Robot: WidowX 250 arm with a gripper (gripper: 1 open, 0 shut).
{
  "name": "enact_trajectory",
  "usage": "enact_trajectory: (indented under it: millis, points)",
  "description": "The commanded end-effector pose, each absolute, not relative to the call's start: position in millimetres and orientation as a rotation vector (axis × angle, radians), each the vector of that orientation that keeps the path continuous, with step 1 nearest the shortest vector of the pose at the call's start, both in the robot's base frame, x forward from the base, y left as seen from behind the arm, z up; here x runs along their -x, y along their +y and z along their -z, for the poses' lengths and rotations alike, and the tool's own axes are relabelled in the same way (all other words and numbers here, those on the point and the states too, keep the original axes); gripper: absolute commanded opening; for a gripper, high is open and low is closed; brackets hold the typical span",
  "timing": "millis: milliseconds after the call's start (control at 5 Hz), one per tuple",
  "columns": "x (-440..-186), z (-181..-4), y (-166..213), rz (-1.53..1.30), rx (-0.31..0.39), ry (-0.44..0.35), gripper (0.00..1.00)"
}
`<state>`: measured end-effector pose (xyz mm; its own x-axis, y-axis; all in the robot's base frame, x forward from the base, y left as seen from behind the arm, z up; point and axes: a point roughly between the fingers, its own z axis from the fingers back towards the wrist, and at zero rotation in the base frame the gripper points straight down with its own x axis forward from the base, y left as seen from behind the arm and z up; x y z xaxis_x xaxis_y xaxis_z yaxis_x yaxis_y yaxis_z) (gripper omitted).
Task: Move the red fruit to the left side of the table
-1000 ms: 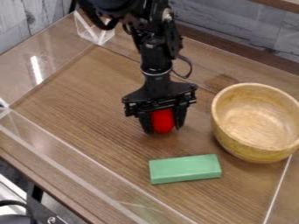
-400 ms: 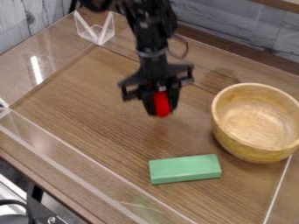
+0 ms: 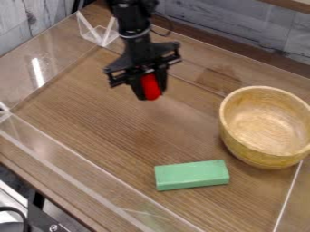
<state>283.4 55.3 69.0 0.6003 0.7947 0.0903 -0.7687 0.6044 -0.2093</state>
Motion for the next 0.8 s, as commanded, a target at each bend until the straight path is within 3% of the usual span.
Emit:
enact_trajectory:
  millis: [0,400,600]
  points:
    - [-283.5,-84.3,85.9,-0.913,0.154,-0.247,0.00]
    - [-285.1,-73.0,146.4,-0.975,0.122,-0.265,0.00]
    - [-293.5,-63.5,156.9,-0.958,0.093,-0.258,0.00]
